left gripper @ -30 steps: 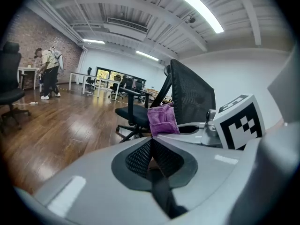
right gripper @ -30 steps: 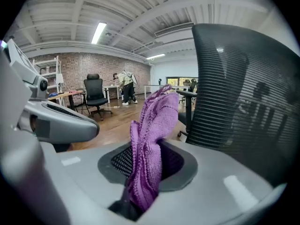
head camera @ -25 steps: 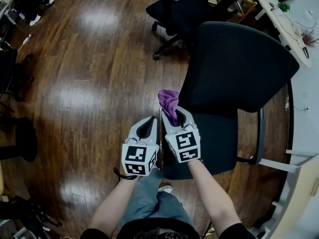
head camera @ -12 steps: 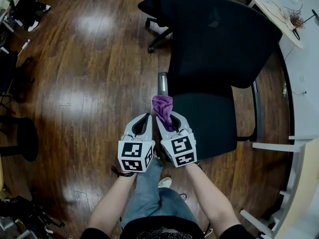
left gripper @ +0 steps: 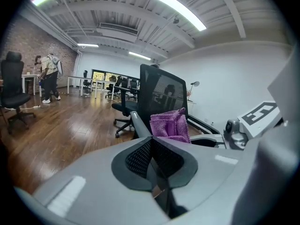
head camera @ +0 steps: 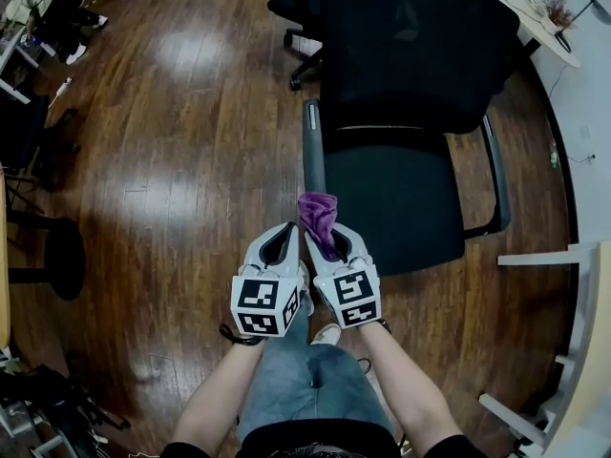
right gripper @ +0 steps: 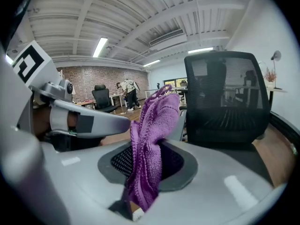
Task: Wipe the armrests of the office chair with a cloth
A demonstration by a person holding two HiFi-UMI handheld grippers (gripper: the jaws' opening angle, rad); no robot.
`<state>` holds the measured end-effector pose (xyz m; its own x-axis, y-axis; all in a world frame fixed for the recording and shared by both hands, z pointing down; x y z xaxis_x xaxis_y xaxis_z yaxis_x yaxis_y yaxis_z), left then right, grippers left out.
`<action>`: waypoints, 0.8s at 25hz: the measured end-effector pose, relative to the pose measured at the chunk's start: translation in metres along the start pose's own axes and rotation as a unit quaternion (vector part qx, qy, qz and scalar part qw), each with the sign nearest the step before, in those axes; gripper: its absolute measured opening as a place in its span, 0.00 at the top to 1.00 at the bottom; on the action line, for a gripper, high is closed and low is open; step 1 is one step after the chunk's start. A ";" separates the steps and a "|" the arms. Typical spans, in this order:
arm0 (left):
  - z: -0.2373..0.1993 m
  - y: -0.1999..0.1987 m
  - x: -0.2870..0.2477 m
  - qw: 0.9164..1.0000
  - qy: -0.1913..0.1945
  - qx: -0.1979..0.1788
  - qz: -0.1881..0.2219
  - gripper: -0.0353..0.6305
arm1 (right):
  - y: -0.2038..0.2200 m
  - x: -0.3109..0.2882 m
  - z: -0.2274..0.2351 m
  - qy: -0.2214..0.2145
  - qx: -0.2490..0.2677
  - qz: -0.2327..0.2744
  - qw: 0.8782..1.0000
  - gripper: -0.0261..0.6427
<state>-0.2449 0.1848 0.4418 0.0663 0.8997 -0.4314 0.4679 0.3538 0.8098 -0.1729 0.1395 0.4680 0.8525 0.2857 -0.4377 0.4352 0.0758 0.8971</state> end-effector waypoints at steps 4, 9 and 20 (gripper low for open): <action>0.010 0.020 0.008 1.000 0.007 -0.008 -0.005 0.94 | 0.019 0.013 -0.019 0.004 -0.007 0.013 1.000 0.81; 0.009 0.043 0.009 1.000 0.004 -0.010 -0.003 0.94 | 0.064 0.020 -0.037 0.003 -0.028 0.014 1.000 0.81; 0.003 0.097 0.001 1.000 0.003 -0.018 -0.021 0.94 | 0.126 0.006 -0.048 0.003 -0.050 0.009 0.999 0.81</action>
<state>-0.1966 0.2194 0.5180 0.0430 0.8855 -0.4627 0.4381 0.3995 0.8052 -0.1271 0.1970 0.5811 0.8581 0.2944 -0.4208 0.3877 0.1662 0.9067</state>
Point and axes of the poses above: the fingertips, and each gripper's own axes: x backward along the fingers, z to its right, y out of its underside, the point moved 5 cm from there along x, backward along the fingers, and after that the axes turned 11 degrees about x, right-handed, at the moved point
